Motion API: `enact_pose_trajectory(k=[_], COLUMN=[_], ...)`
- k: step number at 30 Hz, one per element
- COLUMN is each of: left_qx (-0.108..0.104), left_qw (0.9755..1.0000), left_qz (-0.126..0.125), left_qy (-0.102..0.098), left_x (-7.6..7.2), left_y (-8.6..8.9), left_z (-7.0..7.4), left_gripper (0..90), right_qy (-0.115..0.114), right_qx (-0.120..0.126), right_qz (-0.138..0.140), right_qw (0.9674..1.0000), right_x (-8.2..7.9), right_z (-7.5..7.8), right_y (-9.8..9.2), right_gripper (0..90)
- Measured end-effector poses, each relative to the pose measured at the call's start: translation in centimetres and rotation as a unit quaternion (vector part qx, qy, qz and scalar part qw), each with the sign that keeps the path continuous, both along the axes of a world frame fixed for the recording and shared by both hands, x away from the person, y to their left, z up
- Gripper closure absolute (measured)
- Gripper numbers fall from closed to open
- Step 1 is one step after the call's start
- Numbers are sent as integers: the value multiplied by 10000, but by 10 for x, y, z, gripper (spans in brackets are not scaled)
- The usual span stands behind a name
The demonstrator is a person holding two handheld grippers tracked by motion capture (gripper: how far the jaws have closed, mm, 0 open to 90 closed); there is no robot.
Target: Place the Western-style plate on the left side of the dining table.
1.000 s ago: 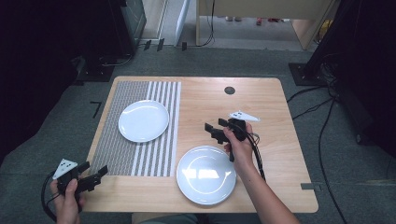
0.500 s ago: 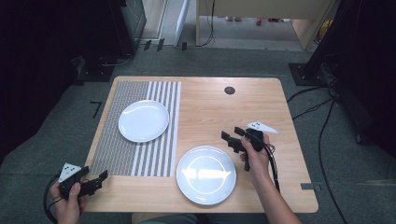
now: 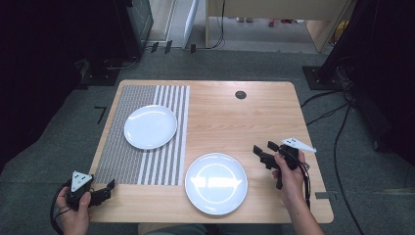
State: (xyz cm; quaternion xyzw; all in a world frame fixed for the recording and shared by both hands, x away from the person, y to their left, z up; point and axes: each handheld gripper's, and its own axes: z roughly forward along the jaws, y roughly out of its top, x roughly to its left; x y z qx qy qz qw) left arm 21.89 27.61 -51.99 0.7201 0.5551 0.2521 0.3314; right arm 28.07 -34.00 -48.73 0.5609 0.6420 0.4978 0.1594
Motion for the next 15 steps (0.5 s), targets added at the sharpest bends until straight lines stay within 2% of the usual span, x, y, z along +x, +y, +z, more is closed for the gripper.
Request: enact_pose_trajectory(k=[3,9,15], left_qx=[38,4,-14], left_qw=[10000,10000,10000], left_qz=[9,-2,11], left_qy=[-3,2,-2], left_x=[0,0,0], left_y=[-1,0,0], left_z=[0,0,0], left_gripper=[175,175,175], right_qy=[39,174,199], right_qx=[8,42,-109], right_qz=[-92,-168,-275], right_qw=[9999,9997,9994], right_x=[-9,-19,-35], right_z=[-2,-5,-11], right_y=[-14,-28,-48], right_gripper=[246,225,211])
